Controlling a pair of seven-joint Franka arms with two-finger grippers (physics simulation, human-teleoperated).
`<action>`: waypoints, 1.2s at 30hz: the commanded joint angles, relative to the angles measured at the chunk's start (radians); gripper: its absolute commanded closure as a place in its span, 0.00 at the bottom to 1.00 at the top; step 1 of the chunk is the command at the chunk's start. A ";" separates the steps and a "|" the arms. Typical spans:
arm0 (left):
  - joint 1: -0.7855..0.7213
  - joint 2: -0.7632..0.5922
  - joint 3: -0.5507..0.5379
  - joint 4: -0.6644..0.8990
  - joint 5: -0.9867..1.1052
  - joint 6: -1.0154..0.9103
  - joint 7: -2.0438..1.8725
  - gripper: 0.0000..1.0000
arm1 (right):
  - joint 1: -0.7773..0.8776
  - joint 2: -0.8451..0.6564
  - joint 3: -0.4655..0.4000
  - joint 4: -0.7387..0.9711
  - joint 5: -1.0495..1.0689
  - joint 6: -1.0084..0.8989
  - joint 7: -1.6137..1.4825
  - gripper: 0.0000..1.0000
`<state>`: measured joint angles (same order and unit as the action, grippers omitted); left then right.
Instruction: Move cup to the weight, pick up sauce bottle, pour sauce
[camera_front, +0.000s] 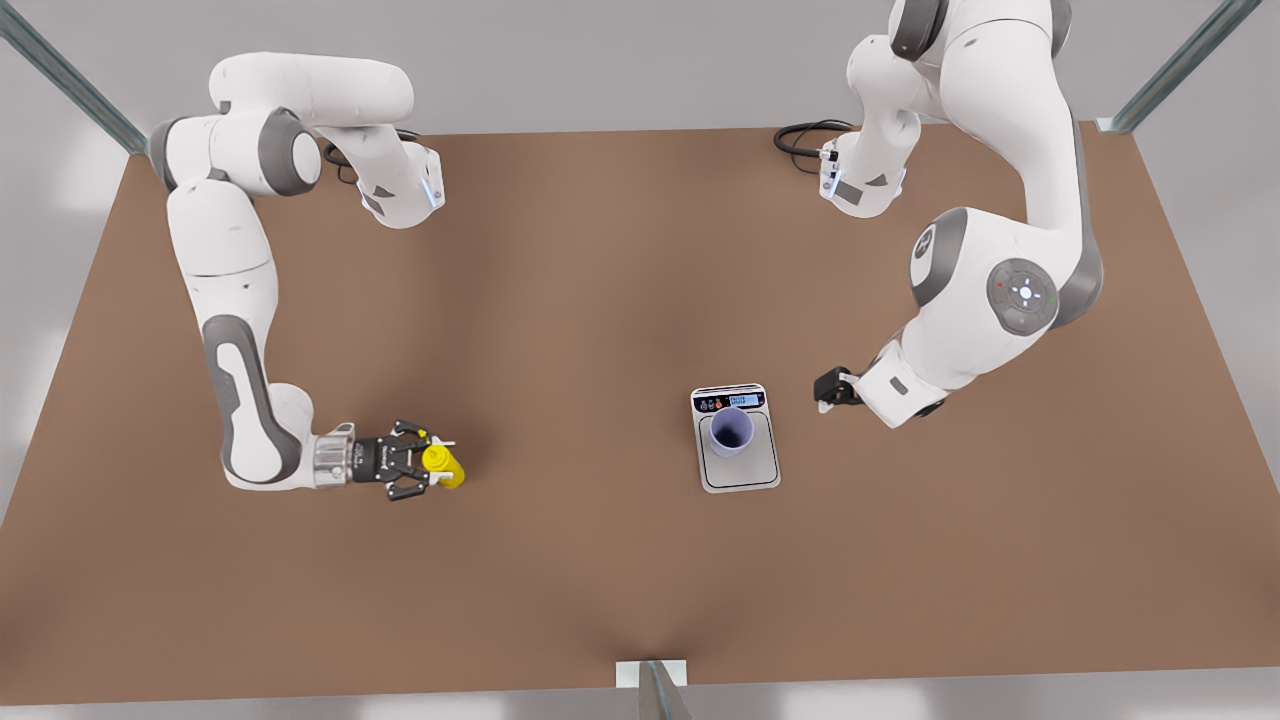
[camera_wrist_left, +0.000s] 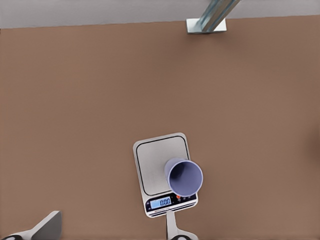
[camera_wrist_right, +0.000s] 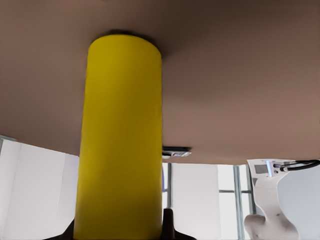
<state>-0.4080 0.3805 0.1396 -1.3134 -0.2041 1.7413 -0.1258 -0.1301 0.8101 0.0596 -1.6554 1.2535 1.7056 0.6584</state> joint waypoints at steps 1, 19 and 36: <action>0.000 0.000 -0.002 -0.001 0.000 0.000 0.000 0.00 | 0.001 0.000 0.000 -0.001 0.020 0.009 -0.002 0.00; 0.000 0.000 -0.002 0.000 0.000 0.001 0.002 0.00 | -0.019 0.000 0.016 0.016 0.020 0.039 -0.003 0.00; 0.001 -0.046 -0.017 0.008 0.003 -0.006 -0.005 0.00 | 0.044 -0.541 -0.047 0.382 -1.161 -0.221 -0.599 0.00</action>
<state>-0.4017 0.3306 0.1277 -1.2983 -0.1964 1.7336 -0.1202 -0.0817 0.1835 0.0201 -1.3376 0.0898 1.4662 0.0589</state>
